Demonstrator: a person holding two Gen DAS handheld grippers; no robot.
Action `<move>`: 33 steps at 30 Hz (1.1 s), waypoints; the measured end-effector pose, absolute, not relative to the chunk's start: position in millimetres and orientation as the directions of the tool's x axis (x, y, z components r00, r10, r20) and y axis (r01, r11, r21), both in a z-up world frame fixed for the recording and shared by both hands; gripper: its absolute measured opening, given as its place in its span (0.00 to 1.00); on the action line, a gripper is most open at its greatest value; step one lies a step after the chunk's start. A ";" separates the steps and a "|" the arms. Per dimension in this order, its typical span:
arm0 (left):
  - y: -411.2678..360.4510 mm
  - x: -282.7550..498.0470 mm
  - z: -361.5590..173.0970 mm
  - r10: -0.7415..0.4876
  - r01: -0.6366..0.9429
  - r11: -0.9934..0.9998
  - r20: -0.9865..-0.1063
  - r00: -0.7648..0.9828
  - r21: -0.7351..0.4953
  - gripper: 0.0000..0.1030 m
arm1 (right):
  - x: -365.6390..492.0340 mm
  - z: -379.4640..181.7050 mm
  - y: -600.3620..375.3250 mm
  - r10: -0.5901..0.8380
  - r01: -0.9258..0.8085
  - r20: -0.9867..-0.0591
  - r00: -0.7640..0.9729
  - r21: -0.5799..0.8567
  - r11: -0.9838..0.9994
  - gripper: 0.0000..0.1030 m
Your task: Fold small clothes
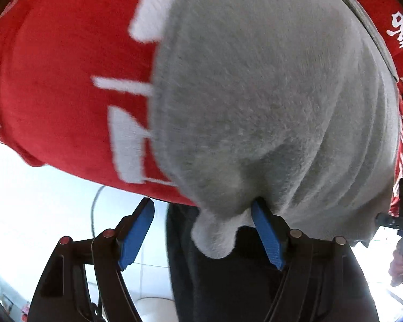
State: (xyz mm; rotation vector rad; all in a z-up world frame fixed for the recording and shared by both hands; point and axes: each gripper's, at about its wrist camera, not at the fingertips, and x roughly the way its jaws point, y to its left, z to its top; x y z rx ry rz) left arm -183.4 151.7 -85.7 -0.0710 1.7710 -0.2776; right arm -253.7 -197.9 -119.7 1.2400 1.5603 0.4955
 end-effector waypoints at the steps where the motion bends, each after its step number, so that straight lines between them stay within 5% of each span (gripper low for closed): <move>1: 151.6 -184.8 -87.7 -0.207 0.107 0.966 -0.953 -0.220 -0.234 0.73 | -252.1 -119.0 -195.8 0.885 0.458 -0.461 0.065 0.802 0.384 0.12; 3: 154.2 -188.3 -89.2 -0.231 0.104 0.961 -0.948 -0.218 -0.258 0.67 | -249.7 -120.2 -194.1 0.881 0.457 -0.470 0.053 0.796 0.397 0.15; 6: 153.7 -195.8 -89.1 -0.308 0.090 0.936 -0.918 -0.251 -0.339 0.10 | -248.1 -126.9 -193.0 0.871 0.477 -0.490 0.038 0.774 0.415 0.15; 10: 149.9 -196.2 -69.9 -0.362 0.121 0.910 -0.902 -0.237 -0.397 0.10 | -245.2 -125.6 -188.8 0.854 0.487 -0.518 0.053 0.760 0.431 0.12; 23: 137.1 -103.0 30.4 -0.619 0.137 0.774 -0.784 -0.046 -0.619 0.10 | -207.3 -51.8 -217.3 0.832 0.418 -0.381 0.403 0.886 0.203 0.11; 33: 102.2 12.3 53.1 -0.674 0.242 0.726 -0.735 0.069 -0.643 0.10 | -126.0 -8.1 -266.2 0.718 0.324 -0.372 0.588 0.922 0.213 0.08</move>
